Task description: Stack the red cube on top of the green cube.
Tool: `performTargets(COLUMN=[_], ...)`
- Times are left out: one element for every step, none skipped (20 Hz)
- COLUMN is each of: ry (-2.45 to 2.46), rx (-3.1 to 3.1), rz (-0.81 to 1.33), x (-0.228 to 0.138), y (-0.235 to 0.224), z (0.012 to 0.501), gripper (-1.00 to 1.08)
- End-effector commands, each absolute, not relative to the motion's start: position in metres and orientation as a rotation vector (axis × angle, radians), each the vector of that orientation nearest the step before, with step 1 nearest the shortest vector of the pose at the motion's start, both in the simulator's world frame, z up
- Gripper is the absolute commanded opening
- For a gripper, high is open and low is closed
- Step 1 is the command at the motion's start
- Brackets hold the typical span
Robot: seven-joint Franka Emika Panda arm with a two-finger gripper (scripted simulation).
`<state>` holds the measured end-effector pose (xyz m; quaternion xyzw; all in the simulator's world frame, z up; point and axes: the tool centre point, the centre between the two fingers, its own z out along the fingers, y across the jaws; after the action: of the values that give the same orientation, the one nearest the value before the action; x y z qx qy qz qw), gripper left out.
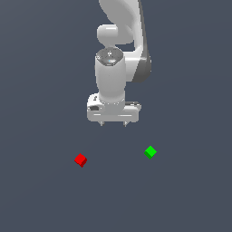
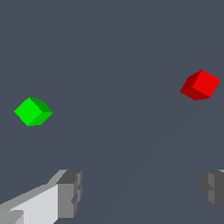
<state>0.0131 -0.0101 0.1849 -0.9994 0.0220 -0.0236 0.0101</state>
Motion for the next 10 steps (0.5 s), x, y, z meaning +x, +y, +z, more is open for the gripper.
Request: performTargets(ry=[0.069, 0.07, 0.072, 0.077, 0.084, 0.092, 0.102, 0.114, 0.128, 0.143], rx=[-3.12, -3.12, -3.12, -3.12, -3.12, -3.12, -3.12, -3.12, -3.12, -3.12], rz=[-0.074, -0.074, -0.073, -0.073, -0.072, -0.072, -0.071, -0.07, -0.069, -0.067], x=[0.013, 0.013, 0.014, 0.015, 0.016, 0.017, 0.019, 0.021, 0.023, 0.026], y=[-0.01, -0.01, -0.011, -0.011, -0.012, -0.014, -0.015, -0.017, -0.019, -0.022], z=[0.185, 0.185, 0.184, 0.184, 0.183, 0.182, 0.18, 0.179, 0.177, 0.174], gripper=[1.0, 1.0, 1.0, 1.0, 1.0, 1.0, 1.0, 1.0, 1.0, 1.0])
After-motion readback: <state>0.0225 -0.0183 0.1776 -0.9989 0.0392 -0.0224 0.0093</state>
